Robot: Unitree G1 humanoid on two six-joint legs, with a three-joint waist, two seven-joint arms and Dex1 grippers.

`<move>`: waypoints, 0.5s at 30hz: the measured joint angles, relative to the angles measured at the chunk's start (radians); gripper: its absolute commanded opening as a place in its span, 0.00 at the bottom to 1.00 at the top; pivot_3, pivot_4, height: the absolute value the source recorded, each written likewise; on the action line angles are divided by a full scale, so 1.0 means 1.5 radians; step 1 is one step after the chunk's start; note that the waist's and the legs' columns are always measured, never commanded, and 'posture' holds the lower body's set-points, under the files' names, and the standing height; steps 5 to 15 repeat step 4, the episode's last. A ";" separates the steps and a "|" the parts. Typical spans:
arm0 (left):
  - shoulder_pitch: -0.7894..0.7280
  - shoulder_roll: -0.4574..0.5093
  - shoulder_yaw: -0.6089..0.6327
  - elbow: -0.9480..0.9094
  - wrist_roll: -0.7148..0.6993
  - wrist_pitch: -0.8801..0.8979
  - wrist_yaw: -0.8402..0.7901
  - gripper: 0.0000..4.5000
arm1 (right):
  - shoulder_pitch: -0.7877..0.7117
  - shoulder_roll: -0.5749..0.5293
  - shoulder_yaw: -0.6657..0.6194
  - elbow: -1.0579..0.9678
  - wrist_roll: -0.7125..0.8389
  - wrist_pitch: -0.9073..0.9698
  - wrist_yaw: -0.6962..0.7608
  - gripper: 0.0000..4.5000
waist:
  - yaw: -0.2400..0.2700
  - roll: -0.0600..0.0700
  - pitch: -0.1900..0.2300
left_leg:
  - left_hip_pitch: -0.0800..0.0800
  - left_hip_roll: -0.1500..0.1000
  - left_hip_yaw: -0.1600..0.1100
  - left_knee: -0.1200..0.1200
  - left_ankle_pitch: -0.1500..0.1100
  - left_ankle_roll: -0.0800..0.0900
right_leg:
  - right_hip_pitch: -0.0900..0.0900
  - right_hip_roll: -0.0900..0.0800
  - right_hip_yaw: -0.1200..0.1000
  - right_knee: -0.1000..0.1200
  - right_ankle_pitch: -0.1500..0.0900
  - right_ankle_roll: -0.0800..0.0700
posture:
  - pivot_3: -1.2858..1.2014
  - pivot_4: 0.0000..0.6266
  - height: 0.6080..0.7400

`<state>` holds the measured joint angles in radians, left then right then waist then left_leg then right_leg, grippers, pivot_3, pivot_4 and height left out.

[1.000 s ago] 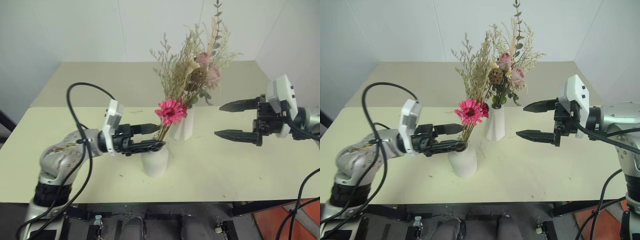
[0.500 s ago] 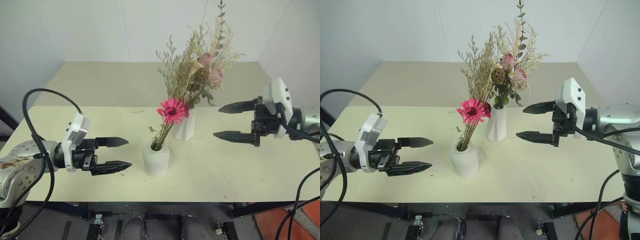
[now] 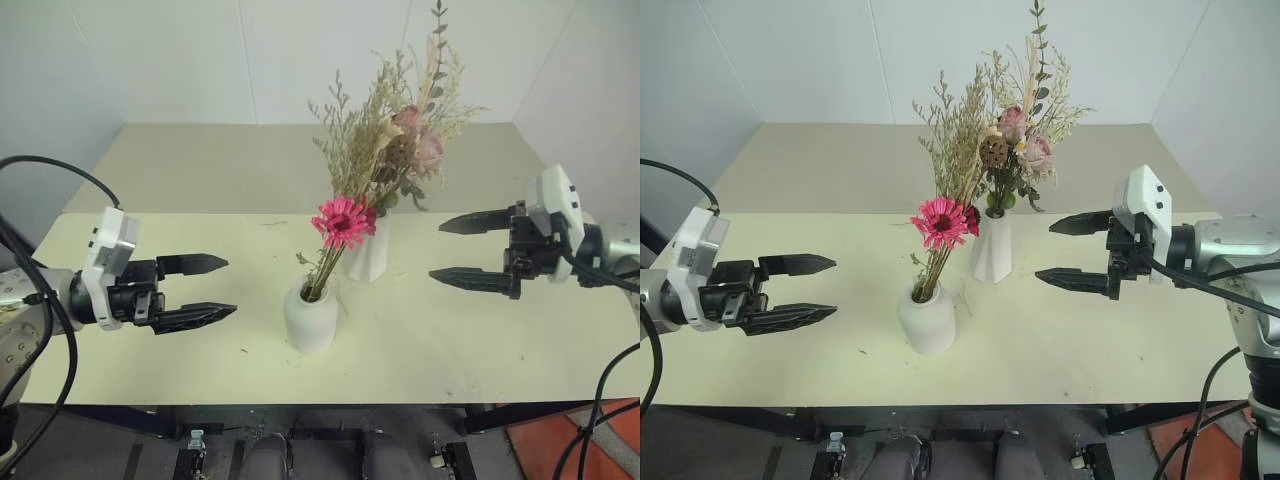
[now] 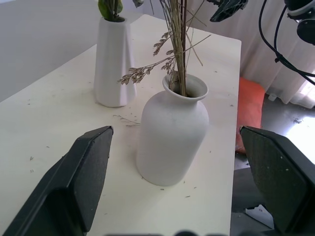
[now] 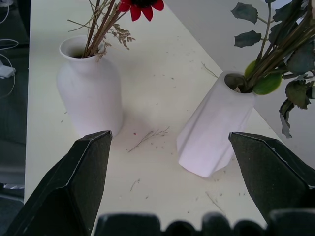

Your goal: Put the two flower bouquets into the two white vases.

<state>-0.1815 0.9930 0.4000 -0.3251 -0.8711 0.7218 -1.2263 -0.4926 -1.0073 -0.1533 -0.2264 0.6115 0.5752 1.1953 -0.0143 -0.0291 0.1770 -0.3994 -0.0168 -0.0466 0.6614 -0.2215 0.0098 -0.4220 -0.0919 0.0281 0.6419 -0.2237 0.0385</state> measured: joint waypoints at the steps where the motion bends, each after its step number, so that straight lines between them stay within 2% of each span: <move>1: 0.000 0.000 0.006 0.003 -0.001 0.000 -0.002 0.99 | 0.002 -0.002 -0.004 0.000 0.000 0.000 0.000 1.00 | 0.000 0.000 0.000 | 0.000 0.000 0.000 0.000 0.000 0.000 | 0.000 0.000 0.000 0.000 0.000 0.000 | 0.52 0.24 1.00; 15: 0.000 0.001 0.015 0.009 -0.007 0.000 -0.004 0.99 | 0.005 -0.005 -0.013 0.000 0.000 0.000 0.000 1.00 | 0.000 0.000 0.000 | 0.000 0.000 0.000 0.000 0.000 0.000 | 0.000 0.000 0.000 0.000 0.000 0.000 | 0.52 0.24 1.00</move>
